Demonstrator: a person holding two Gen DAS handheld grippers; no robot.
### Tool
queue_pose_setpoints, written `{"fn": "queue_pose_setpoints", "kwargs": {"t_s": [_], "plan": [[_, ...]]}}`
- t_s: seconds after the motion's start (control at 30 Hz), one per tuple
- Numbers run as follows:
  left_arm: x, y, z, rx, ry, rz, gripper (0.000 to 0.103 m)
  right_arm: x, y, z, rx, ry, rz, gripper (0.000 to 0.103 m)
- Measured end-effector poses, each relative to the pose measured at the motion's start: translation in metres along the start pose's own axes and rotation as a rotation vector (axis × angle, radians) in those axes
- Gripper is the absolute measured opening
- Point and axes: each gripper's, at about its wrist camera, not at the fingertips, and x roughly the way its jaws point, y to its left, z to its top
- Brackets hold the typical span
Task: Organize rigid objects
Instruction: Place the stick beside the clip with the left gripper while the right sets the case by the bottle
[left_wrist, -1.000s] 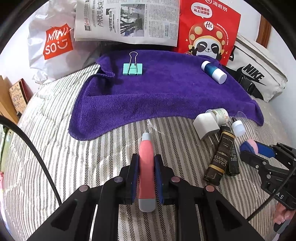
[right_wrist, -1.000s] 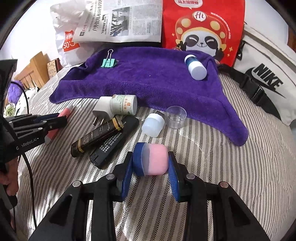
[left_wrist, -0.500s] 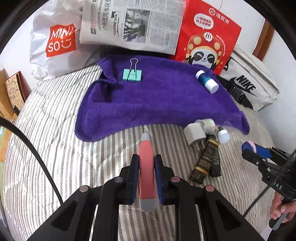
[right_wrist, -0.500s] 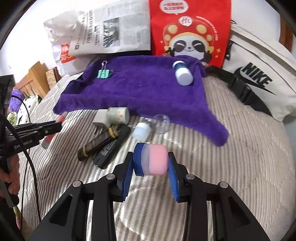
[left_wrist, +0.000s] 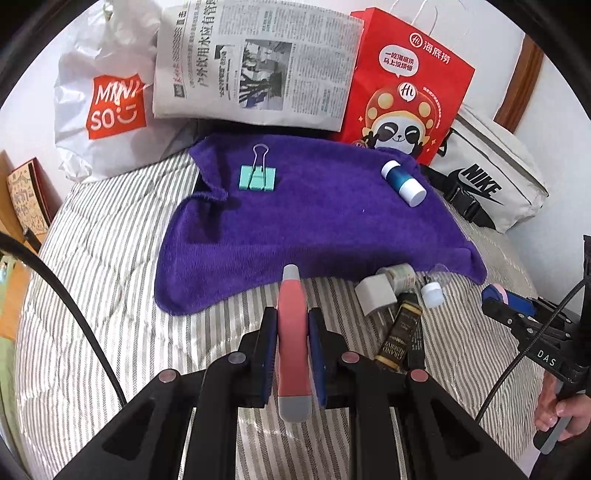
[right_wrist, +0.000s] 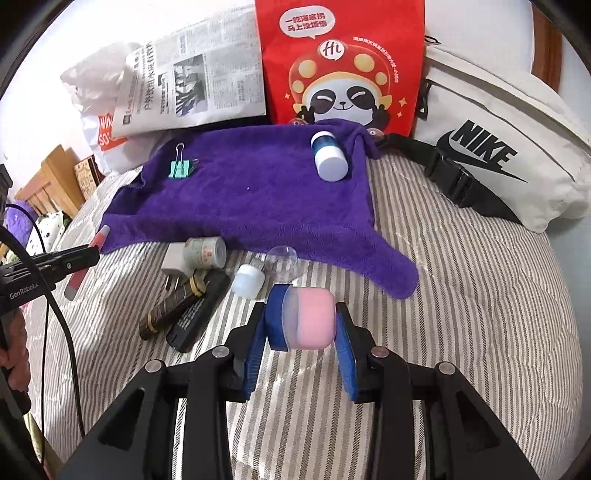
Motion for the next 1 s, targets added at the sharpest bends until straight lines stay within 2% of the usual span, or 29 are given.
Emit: {"fn": "queue_pose_setpoints", "kwargs": {"t_s": [0.37,0.53,0.73,1.0], "plan": [[0.014,0.011,0.029,-0.009,-0.005,0.013,0.017,0.007,-0.007,0.034,0.008,-0.021,0.031,0.036],[0.021,0.018,0.049,-0.017,-0.012,0.005,0.017,0.014,-0.009,0.056,-0.012,-0.035,0.016,0.036],[0.046,0.025,0.073,-0.028,0.005,-0.001,0.017,0.03,-0.018,0.079,0.004,-0.037,0.012,0.036],[0.086,0.036,0.092,-0.049,0.04,0.0,0.017,0.058,-0.025,0.092,0.019,-0.004,0.009,0.036]]}}
